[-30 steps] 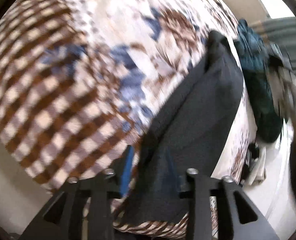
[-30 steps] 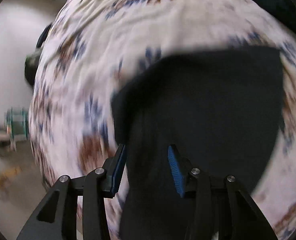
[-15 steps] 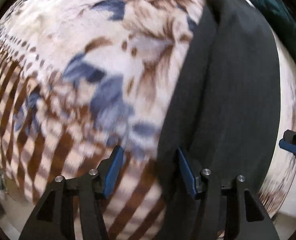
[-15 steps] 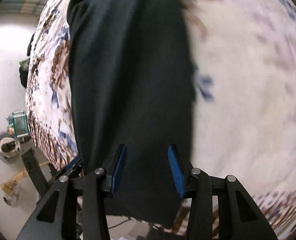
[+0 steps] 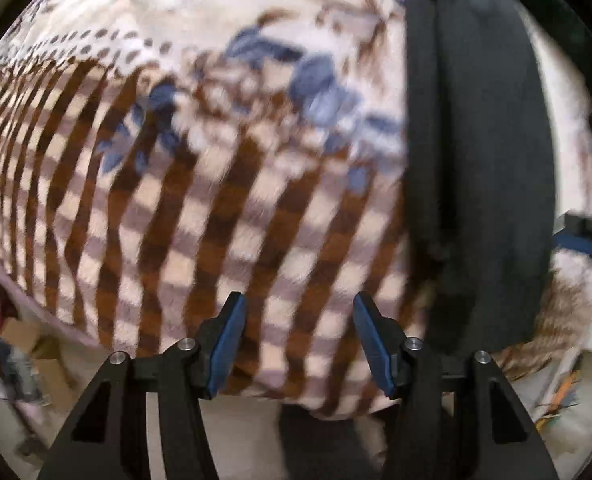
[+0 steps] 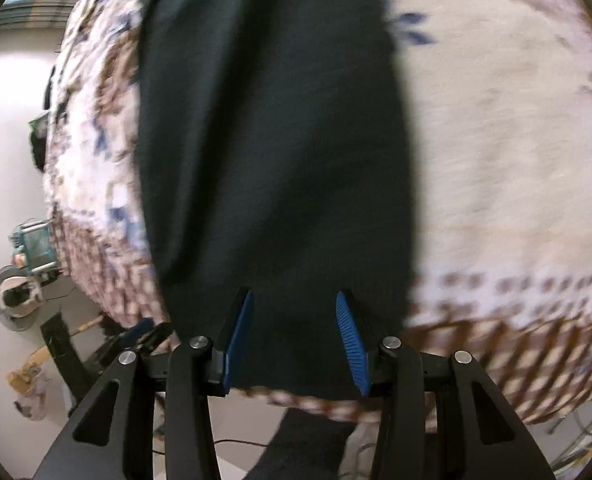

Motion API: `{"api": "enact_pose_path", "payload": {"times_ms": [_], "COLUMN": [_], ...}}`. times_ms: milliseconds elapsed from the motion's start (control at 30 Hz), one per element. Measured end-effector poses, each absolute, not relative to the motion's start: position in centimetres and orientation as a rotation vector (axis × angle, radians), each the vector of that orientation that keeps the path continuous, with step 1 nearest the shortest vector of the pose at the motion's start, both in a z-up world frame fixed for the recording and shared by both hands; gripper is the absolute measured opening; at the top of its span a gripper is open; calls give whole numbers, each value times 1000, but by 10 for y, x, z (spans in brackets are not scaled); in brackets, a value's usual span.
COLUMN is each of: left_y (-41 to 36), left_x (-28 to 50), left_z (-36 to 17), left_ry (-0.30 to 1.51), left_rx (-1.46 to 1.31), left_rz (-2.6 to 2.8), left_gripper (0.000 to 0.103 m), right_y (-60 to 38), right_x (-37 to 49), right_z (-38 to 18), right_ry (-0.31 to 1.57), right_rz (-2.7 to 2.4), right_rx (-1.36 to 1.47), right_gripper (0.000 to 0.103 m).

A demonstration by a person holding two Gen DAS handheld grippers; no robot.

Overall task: Fold small clothes
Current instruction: 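Grasp the sweater hem with the right tool and lift it toward the collar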

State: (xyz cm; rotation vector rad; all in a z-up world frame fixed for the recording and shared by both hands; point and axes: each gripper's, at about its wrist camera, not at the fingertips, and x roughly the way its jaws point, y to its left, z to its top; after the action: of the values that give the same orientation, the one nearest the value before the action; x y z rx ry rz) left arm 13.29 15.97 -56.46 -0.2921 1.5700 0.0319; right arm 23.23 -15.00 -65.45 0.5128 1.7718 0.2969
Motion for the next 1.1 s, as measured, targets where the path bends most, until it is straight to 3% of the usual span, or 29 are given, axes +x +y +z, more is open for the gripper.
{"api": "enact_pose_path", "payload": {"times_ms": [233, 467, 767, 800, 833, 867, 933, 1100], "left_y": [151, 101, 139, 145, 149, 153, 154, 151], "left_x": [182, 177, 144, 140, 136, 126, 120, 116], "left_z": [-589, -595, -578, -576, -574, -572, -568, -562], "left_ry": [1501, 1568, 1581, 1577, 1572, 1567, 1553, 1503], "left_rx": [-627, -178, -167, -186, -206, -219, -249, -342], "left_rz": [-30, -100, 78, 94, 106, 119, 127, 100], "left_gripper": [53, 54, 53, 53, 53, 53, 53, 53], "right_y": [-104, -102, -27, -19, -14, -14, -24, -58], "right_x": [232, 231, 230, 230, 230, 230, 230, 229], "right_z": [-654, -660, -695, -697, -696, -694, -687, -649], "right_ry": [1771, 1793, 1865, 1861, 1847, 1836, 1828, 1752], "right_rz": [250, 230, 343, 330, 310, 282, 261, 220], "right_rx": [560, 531, 485, 415, 368, 367, 450, 569], "right_gripper": [46, 46, 46, 43, 23, 16, 11, 10]}}
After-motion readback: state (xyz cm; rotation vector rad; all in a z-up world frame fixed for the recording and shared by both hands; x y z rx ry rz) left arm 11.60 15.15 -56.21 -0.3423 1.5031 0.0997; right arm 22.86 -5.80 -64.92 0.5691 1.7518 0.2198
